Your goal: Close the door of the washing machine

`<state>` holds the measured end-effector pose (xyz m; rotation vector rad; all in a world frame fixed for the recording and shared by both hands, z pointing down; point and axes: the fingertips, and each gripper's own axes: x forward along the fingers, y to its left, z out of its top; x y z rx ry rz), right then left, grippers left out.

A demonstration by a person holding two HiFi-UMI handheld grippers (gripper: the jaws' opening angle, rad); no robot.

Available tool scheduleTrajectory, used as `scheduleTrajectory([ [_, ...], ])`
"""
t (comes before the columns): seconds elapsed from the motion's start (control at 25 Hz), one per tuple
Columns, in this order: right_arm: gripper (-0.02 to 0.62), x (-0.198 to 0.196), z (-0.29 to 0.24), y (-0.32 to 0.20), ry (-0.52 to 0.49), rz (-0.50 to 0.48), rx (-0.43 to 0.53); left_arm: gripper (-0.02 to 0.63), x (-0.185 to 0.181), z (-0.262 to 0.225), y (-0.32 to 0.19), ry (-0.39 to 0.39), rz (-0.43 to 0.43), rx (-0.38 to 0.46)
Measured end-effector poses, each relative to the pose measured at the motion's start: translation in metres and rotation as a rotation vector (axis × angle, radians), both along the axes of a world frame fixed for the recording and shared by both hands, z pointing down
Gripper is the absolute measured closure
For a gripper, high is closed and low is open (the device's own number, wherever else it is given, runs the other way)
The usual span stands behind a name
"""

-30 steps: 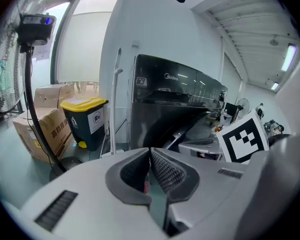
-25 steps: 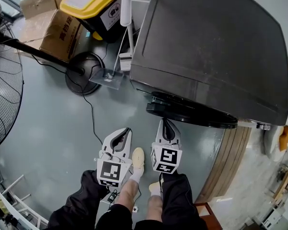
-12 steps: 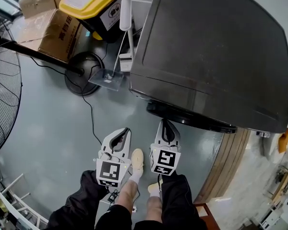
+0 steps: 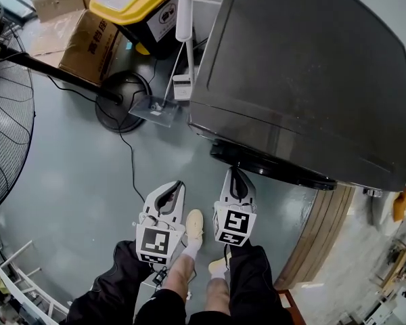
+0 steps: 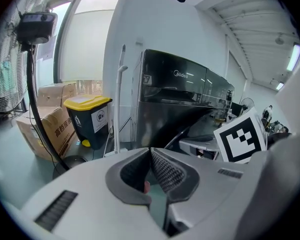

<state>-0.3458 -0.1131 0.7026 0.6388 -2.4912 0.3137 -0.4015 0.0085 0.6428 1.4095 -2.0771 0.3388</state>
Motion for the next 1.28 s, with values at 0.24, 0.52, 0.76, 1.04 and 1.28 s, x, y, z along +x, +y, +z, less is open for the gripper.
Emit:
scheduleTrajectory([
  [0.24, 0.578, 0.012, -0.023, 0.009, -0.029, -0.031, -0.001, 0.577, 0.011, -0.021, 0.007, -0.026, -0.02, 0.007],
  [0.52, 0.578, 0.046, -0.085, 0.017, -0.068, -0.073, 0.007, 0.577, 0.039, -0.081, 0.012, -0.072, -0.04, 0.042],
  [0.76, 0.578, 0.08, -0.16, 0.021, -0.143, -0.105, 0.023, 0.577, 0.076, -0.151, 0.011, -0.133, -0.053, 0.103],
  [1.04, 0.578, 0.137, -0.261, 0.041, -0.194, -0.158, 0.099, 0.577, 0.136, -0.239, 0.029, -0.188, -0.058, 0.162],
  [1.28, 0.578, 0.194, -0.353, 0.048, -0.28, -0.168, 0.175, 0.577, 0.191, -0.325, 0.034, -0.268, -0.036, 0.241],
])
